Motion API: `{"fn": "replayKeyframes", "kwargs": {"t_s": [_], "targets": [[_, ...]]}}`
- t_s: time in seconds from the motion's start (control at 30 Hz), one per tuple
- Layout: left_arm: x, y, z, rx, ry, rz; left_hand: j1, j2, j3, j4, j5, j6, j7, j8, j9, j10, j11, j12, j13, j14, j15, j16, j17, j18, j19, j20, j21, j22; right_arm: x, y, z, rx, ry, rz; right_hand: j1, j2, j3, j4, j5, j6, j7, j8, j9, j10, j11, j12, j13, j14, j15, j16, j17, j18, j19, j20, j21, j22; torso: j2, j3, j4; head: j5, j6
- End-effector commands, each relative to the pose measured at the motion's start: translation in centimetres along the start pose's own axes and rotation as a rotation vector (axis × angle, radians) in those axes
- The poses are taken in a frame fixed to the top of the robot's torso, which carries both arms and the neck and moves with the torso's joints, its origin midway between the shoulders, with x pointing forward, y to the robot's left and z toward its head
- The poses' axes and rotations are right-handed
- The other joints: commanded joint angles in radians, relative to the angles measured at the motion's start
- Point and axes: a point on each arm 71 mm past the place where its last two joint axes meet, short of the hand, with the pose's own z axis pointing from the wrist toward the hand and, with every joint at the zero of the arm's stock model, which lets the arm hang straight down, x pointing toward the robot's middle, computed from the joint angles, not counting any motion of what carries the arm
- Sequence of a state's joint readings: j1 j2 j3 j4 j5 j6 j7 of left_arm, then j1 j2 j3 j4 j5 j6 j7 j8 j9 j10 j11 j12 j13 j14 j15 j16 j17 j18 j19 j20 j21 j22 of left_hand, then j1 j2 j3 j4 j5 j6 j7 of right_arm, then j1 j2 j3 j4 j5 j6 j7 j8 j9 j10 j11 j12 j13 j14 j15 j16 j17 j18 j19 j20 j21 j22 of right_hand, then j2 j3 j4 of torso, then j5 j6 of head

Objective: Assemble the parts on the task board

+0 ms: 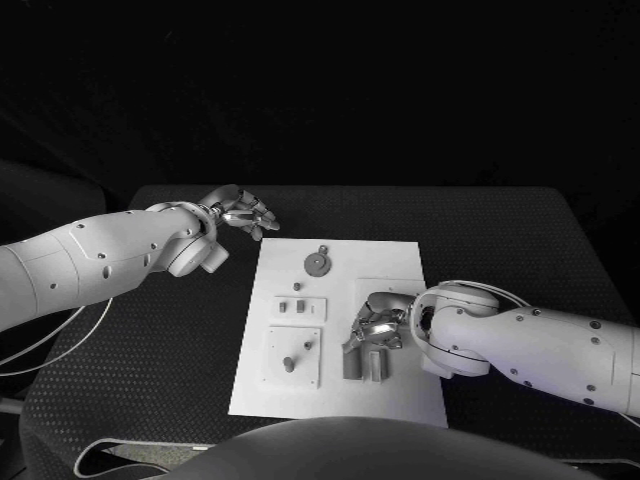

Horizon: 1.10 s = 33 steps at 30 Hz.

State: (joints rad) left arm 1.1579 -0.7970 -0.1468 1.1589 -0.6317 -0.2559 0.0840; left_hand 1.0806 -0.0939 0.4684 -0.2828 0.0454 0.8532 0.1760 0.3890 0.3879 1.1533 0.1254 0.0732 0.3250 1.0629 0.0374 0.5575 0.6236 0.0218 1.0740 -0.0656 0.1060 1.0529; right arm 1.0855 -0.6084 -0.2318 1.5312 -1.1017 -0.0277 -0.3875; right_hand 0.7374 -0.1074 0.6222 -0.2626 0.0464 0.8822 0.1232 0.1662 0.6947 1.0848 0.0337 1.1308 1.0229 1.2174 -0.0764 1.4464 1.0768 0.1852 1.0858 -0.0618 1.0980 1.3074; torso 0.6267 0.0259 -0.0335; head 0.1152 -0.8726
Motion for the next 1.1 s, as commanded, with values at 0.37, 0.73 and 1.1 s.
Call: {"fn": "replayKeyframes", "kwargs": {"t_s": [0.37,0.73,1.1], "targets": [[0.06,-0.09,0.02,0.005,0.012,0.002,-0.010,0.004,-0.001,0.003,0.005,-0.007,-0.001,-0.002,0.000,-0.007,0.000,-0.002,-0.002,0.003,0.003,-0.008,0.002,0.017,0.000,0.008,-0.006,0.001,0.39,-0.17,-0.06,-0.010,0.028,-0.003,0.012,0.023,-0.008,-0.018,0.002,0.041,0.009,0.015,0.008,0.001,-0.014,0.006,-0.005,0.002,-0.010,0.003,0.001,0.077,-0.005,0.004,0.002,0.004,0.000,0.0003,-0.0004,0.001,0.000],[0.07,-0.08,0.02,0.004,0.012,0.002,-0.012,0.006,-0.001,0.004,0.005,-0.007,-0.001,-0.002,0.000,-0.008,0.000,-0.002,-0.002,0.003,0.004,-0.009,0.004,0.017,0.000,0.008,-0.006,0.002,0.08,-0.08,-0.06,-0.030,-0.015,0.017,0.032,0.056,-0.009,-0.021,0.002,0.058,-0.001,0.027,0.018,0.007,-0.024,0.007,-0.010,0.006,-0.019,0.003,0.002,0.077,-0.005,0.005,0.002,0.004,0.000,0.0000,-0.0001,0.000,0.000],[0.05,-0.03,-0.01,0.000,0.014,0.002,-0.016,0.009,0.001,0.007,0.005,-0.007,-0.001,-0.002,0.000,-0.008,0.000,-0.002,-0.002,0.003,0.004,-0.012,0.006,0.017,-0.001,0.008,-0.007,0.002,0.01,0.11,-0.24,-0.070,-0.029,0.025,0.047,0.112,-0.008,-0.026,0.002,0.060,-0.003,0.030,0.022,0.009,-0.026,0.007,-0.014,0.004,-0.021,0.001,-0.003,0.077,-0.007,0.006,0.003,0.005,0.001,0.0002,0.0001,0.000,0.000]]}}
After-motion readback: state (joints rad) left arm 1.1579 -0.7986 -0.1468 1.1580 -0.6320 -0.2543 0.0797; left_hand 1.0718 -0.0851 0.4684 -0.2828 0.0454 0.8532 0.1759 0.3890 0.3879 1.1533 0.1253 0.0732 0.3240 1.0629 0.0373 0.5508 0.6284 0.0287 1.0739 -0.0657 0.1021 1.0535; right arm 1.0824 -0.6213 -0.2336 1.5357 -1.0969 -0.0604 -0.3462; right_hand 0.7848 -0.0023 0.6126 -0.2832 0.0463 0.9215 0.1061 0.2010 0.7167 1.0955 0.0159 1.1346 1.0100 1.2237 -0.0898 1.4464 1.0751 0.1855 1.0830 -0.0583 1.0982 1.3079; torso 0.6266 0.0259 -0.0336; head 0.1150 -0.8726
